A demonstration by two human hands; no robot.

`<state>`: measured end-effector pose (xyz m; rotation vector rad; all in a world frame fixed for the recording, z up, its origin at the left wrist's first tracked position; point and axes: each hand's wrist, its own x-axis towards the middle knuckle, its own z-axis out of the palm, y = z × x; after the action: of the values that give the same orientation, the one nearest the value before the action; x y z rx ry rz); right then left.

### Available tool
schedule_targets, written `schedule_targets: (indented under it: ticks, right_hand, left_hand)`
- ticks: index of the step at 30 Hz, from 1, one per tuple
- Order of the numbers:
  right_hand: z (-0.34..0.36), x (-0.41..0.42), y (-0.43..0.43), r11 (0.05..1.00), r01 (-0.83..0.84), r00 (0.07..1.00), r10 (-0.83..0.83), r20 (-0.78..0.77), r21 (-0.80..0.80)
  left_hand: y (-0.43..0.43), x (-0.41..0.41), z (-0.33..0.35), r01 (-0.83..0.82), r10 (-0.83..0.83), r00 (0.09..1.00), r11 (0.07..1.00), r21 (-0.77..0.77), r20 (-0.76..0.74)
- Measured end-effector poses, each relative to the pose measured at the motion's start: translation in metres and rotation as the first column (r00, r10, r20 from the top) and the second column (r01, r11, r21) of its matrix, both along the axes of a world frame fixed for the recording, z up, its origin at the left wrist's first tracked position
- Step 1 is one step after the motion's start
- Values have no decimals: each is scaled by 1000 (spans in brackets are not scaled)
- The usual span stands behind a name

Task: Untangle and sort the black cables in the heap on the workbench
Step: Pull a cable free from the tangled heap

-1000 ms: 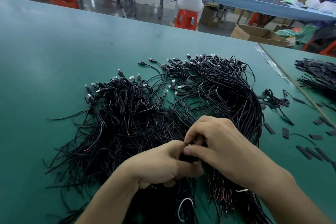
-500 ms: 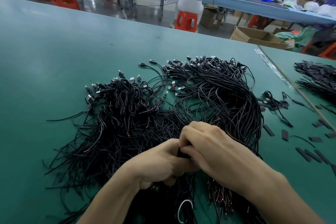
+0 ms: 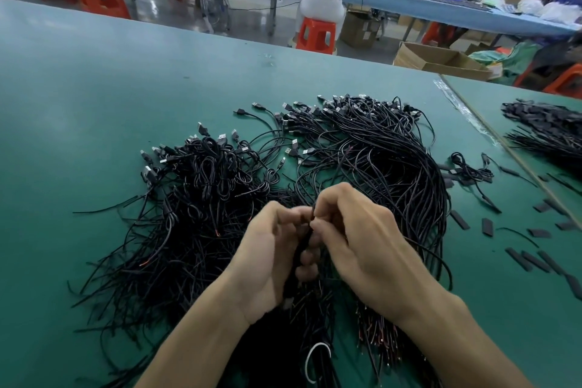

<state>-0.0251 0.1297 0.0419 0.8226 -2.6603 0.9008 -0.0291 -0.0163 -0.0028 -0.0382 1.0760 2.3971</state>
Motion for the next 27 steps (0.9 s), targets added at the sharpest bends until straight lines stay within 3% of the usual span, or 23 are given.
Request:
schedule_targets:
  ticks: [2, 4, 6, 9, 13, 18, 23, 27]
  right_hand:
    - [-7, 6, -10, 966, 101, 994, -88, 63, -237]
    - [-14, 13, -22, 841, 200, 974, -117, 192, -502]
    - [-19, 21, -33, 692, 290, 938, -68, 340, -661]
    - [-21, 29, -47, 499, 398, 835, 151, 529, -770]
    - [-15, 31, -50, 281, 524, 680, 431, 594, -804]
    - [-10, 25, -39, 237, 591, 599, 511, 616, -771]
    - [-3, 15, -21, 258, 520, 676, 459, 577, -814]
    - [5, 8, -6, 387, 390, 793, 321, 518, -836]
  left_hand:
    - [5, 2, 2, -162, 157, 986, 981, -109, -54]
    - [10, 4, 3, -329, 302, 942, 913, -240, -146]
    - [13, 5, 4, -497, 445, 865, 820, -284, -229]
    - [12, 8, 9, -652, 553, 746, 719, -239, -371]
    - [10, 10, 15, -683, 599, 685, 725, -81, -415]
    - [5, 10, 10, -643, 476, 635, 762, -75, -609]
    - [0, 7, 7, -623, 262, 532, 765, -163, -805]
    - [-7, 2, 4, -592, 193, 653, 733, -335, -732]
